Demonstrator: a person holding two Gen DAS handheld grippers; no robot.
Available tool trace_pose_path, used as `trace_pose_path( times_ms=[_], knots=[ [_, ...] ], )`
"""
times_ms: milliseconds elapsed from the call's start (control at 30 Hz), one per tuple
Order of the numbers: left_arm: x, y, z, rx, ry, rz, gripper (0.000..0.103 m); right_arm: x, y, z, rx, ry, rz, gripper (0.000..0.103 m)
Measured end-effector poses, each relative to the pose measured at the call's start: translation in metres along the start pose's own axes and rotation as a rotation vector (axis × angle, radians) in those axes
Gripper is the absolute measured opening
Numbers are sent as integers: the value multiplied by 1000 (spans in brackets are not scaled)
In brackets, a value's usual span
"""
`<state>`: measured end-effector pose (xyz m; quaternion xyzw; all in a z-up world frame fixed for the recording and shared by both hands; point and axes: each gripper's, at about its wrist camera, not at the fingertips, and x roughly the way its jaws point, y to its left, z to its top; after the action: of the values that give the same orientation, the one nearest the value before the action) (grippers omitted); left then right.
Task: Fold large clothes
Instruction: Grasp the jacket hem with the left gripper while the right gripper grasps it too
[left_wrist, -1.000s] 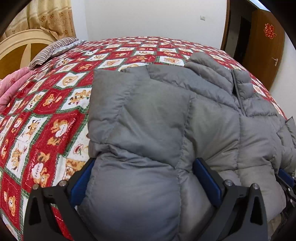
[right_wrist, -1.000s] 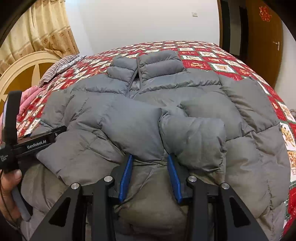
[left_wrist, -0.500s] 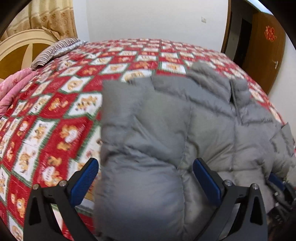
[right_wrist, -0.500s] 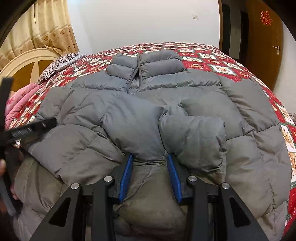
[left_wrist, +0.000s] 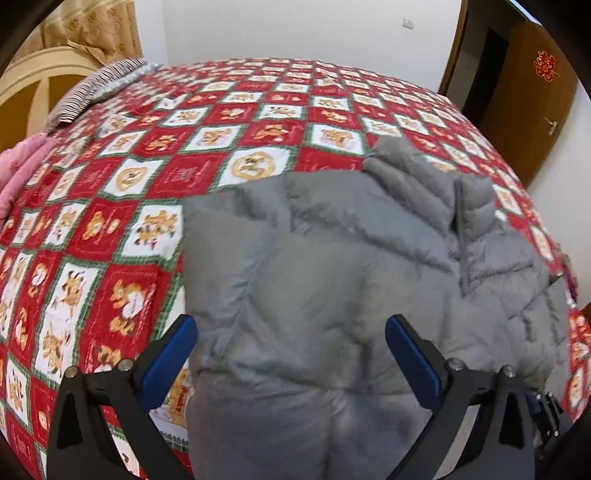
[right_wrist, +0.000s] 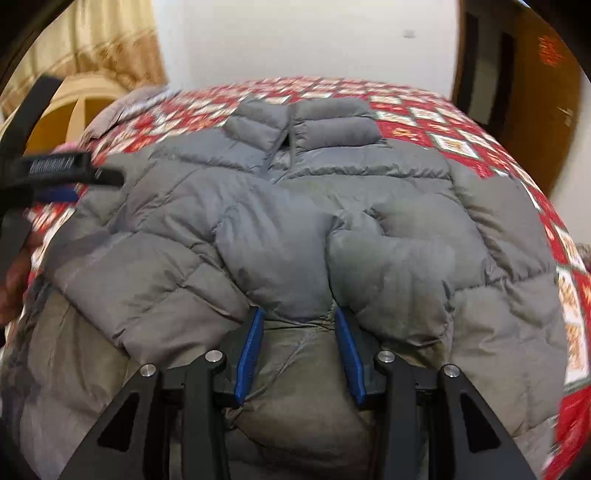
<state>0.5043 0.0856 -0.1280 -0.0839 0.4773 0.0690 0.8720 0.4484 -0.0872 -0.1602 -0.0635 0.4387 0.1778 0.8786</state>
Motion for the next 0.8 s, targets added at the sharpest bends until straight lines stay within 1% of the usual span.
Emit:
trace_pose_path(
  times_ms=[33, 67, 100, 133, 167, 233, 333, 433, 500, 567, 633, 667, 767, 800],
  knots=[
    [-2, -1, 6, 0, -1, -12, 103, -4, -2, 5, 8, 15, 22, 55],
    [-5, -2, 13, 0, -5, -22, 103, -13, -6, 12, 29, 16, 63, 69],
    [-5, -4, 21, -2, -7, -32, 103, -22, -9, 20, 41, -2, 82, 72],
    [-5, -5, 27, -4, -9, -37, 103, -30, -11, 29, 42, -30, 80, 73],
    [-2, -9, 37, -4, -17, -34, 103, -37, -12, 41, 34, -51, 65, 74],
    [4, -14, 50, -8, -26, -19, 103, -35, -17, 66, 37, -54, 42, 74],
    [18, -25, 72, -23, -29, -7, 103, -10, -29, 100, 75, -22, -15, 74],
    [29, -39, 95, -6, -41, 8, 103, 21, -53, 130, 165, 15, -21, 74],
    [37, -47, 112, 1, -52, 3, 103, 35, -66, 148, 222, 25, -11, 74],
    [46, -52, 127, -13, -51, -38, 103, 50, -81, 167, 284, 24, -2, 74],
    [56, -56, 137, -24, -43, -44, 103, 64, -95, 183, 342, 36, 17, 74],
    [65, -60, 144, -27, -28, -56, 103, 73, -101, 191, 367, 42, 13, 75],
    [81, -69, 157, -31, 4, -59, 103, 89, -107, 212, 379, 51, 1, 75],
    [85, -73, 161, -29, 5, -56, 103, 94, -109, 219, 386, 55, 10, 75]
  ],
)
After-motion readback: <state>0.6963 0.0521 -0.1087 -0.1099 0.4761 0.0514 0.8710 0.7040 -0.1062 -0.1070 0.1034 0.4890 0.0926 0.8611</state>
